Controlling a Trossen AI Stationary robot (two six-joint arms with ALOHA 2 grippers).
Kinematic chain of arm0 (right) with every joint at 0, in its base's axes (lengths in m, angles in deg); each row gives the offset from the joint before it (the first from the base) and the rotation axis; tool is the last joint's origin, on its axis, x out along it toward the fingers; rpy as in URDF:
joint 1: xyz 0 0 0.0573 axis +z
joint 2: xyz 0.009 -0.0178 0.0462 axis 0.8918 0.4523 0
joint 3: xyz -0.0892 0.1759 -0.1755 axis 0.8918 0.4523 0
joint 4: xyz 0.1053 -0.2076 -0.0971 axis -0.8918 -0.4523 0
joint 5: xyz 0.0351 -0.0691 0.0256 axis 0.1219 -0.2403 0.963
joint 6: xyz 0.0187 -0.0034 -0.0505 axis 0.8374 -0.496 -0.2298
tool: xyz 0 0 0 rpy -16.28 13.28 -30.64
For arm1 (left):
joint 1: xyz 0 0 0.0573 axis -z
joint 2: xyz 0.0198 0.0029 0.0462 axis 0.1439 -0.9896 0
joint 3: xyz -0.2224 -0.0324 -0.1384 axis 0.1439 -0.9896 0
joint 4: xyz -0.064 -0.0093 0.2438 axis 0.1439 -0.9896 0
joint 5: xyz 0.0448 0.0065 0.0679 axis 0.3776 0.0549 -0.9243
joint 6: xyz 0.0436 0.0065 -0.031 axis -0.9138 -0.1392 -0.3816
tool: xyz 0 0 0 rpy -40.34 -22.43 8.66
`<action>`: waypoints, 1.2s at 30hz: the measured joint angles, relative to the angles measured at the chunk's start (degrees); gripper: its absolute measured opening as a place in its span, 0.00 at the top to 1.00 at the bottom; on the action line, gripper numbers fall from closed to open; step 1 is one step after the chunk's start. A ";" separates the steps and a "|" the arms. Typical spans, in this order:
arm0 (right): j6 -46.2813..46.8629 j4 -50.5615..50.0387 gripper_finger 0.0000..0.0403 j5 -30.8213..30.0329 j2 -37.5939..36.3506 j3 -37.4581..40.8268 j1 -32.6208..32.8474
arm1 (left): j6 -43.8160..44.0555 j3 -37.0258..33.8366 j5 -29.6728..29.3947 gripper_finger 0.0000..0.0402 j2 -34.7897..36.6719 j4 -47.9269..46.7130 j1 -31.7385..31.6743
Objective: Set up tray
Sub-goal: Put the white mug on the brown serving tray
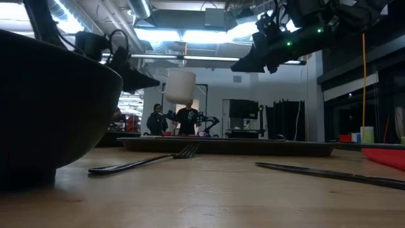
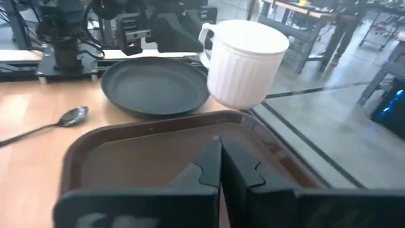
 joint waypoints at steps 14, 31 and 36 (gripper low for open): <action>0.11 -0.35 0.98 0.08 2.25 0.00 -2.56 | 6.18 7.76 5.21 0.91 -18.72 6.70 -1.48; 5.71 4.10 0.95 0.15 6.69 -0.02 -2.52 | 5.90 2.28 3.54 0.91 -21.55 13.47 -5.41; 5.61 5.47 0.98 0.09 6.69 -0.02 -2.52 | 4.30 2.43 3.39 0.91 -21.55 13.49 -5.59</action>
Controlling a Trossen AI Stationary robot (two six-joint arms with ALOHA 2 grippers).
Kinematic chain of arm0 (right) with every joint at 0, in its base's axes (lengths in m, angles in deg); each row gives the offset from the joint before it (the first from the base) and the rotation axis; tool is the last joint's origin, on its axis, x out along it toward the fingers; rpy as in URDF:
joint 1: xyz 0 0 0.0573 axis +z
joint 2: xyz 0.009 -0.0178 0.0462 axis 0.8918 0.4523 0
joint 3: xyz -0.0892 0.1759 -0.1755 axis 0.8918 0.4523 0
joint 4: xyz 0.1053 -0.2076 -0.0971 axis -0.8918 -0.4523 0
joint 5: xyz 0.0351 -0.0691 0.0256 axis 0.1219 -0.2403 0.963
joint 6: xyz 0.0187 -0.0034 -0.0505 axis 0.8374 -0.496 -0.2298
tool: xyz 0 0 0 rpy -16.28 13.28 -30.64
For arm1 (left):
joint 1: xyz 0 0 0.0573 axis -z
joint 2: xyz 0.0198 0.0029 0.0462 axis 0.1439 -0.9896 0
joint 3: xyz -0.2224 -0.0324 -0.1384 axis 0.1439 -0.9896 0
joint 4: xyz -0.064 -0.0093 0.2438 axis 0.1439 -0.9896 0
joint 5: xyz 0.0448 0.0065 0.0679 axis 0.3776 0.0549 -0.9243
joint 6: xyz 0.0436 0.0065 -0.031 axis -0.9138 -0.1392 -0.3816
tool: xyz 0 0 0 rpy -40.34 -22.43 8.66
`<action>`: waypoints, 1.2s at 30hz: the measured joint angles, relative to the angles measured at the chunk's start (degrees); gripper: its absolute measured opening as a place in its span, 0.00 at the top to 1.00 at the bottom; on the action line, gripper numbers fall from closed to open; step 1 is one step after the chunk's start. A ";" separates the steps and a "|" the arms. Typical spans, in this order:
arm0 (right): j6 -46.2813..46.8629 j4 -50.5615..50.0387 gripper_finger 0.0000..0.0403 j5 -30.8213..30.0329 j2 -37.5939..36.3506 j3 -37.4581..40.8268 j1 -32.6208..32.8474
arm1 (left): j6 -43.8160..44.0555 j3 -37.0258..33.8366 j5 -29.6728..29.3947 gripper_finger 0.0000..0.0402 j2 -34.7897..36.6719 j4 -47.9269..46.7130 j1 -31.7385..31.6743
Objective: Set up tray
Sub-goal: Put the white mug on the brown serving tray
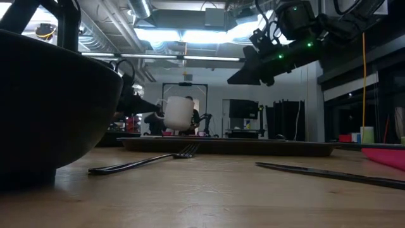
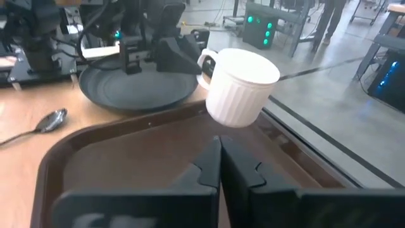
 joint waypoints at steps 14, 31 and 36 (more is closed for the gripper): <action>0.01 0.53 0.98 -0.03 0.00 0.00 0.00 | -3.78 0.88 -2.47 0.91 0.00 -3.95 0.04; -0.15 0.54 0.99 -0.04 0.00 0.00 0.00 | -5.84 4.04 -2.67 0.91 0.03 -14.58 0.04; -0.14 0.55 0.96 -0.04 0.00 0.00 0.00 | -6.34 4.04 -2.79 0.91 0.04 -14.53 0.15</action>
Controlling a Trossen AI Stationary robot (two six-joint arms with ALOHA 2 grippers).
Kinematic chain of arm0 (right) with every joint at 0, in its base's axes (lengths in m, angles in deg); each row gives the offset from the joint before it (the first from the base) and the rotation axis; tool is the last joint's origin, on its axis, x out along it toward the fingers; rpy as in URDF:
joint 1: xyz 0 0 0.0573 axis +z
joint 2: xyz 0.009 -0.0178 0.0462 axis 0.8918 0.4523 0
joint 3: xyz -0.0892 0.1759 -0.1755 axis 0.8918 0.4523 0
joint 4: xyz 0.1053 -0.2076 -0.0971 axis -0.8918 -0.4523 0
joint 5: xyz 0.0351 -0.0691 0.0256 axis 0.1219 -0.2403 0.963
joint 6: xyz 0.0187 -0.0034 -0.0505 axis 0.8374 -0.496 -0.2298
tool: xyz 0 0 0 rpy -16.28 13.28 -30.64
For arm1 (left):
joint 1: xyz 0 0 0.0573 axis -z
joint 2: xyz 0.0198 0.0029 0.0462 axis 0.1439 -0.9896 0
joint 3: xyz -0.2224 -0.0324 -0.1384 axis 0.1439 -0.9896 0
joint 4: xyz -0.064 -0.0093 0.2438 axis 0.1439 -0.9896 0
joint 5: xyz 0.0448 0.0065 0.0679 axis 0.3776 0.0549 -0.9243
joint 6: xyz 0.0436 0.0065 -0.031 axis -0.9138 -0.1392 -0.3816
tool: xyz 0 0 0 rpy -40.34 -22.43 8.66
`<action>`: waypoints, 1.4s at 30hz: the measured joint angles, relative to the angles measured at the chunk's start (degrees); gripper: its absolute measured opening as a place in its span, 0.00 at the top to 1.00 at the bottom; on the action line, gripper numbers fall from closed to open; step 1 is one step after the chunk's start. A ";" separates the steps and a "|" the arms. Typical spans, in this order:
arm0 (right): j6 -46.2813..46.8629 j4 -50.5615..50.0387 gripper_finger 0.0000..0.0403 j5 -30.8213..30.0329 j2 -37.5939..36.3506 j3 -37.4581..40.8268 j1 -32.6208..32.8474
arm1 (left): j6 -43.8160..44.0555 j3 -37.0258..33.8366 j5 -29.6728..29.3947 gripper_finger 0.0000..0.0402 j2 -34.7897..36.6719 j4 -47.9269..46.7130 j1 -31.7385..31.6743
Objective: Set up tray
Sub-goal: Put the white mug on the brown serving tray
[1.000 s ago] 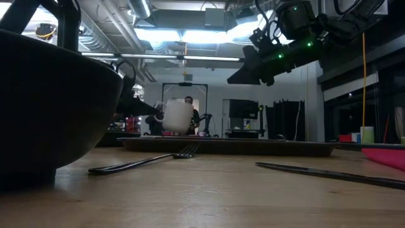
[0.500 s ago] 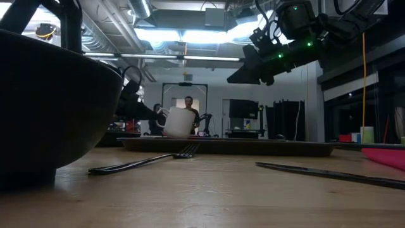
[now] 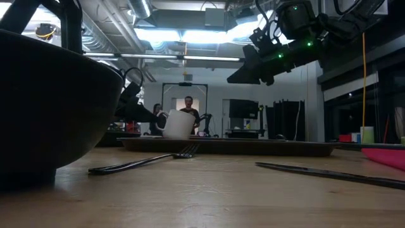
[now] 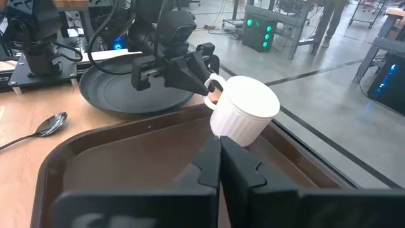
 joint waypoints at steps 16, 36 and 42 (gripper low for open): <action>-1.25 1.88 0.97 -0.02 -0.04 0.00 0.02 | -0.64 0.00 -2.70 0.88 0.00 -3.32 0.00; -1.33 2.59 0.93 -0.04 -0.04 0.00 0.00 | 0.04 3.46 -6.08 0.88 -0.04 -6.91 2.02; -1.33 2.56 0.93 -0.04 -0.04 0.00 0.00 | -0.90 6.24 -5.97 0.88 -0.04 -13.78 2.28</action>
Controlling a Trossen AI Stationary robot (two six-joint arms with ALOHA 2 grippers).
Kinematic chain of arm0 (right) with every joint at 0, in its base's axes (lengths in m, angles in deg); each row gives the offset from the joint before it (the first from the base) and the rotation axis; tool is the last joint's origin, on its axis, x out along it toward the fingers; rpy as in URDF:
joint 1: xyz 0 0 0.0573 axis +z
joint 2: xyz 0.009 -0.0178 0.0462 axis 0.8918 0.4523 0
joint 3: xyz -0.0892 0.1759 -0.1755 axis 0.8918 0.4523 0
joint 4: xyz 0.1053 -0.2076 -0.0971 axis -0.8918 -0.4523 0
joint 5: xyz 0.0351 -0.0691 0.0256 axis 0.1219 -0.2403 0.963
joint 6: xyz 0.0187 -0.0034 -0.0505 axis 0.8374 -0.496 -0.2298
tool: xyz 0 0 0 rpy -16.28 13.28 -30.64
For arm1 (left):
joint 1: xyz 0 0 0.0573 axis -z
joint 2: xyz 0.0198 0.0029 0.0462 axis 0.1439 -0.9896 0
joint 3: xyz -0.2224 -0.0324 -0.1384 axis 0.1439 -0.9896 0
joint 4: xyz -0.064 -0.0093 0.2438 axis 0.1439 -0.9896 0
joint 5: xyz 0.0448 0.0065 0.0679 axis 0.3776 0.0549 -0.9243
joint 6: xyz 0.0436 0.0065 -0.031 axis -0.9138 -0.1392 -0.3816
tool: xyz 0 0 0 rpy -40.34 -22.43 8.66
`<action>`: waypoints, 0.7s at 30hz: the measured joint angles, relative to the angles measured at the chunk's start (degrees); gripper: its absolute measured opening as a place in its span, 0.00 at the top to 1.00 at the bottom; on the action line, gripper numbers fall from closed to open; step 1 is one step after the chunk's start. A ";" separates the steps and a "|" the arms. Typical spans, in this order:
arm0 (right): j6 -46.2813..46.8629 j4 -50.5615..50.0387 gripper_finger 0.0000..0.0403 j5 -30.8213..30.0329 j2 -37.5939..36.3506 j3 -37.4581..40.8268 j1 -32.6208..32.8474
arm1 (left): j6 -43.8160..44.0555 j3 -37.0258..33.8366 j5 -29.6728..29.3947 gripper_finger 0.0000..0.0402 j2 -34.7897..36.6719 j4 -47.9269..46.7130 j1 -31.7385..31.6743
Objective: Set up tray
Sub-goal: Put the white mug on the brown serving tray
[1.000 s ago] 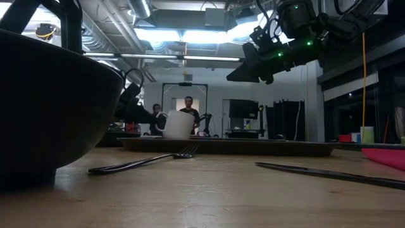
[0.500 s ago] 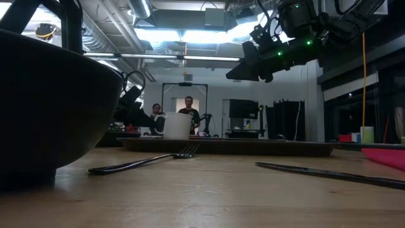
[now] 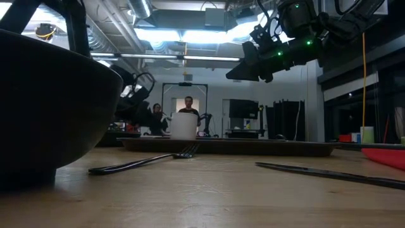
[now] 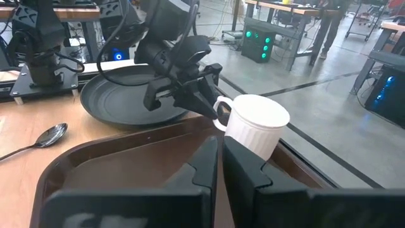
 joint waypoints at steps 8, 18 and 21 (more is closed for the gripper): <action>-0.62 -0.03 0.93 0.00 0.00 0.00 0.00 | 1.63 0.10 -2.22 0.88 0.00 -0.29 -0.14; -1.27 -0.05 0.93 0.00 0.00 0.00 0.00 | 1.99 0.10 -3.40 0.88 0.00 -0.12 -0.18; -1.29 -0.05 0.93 0.00 0.00 0.00 0.00 | 2.52 0.10 -3.45 0.87 0.00 -0.02 -0.18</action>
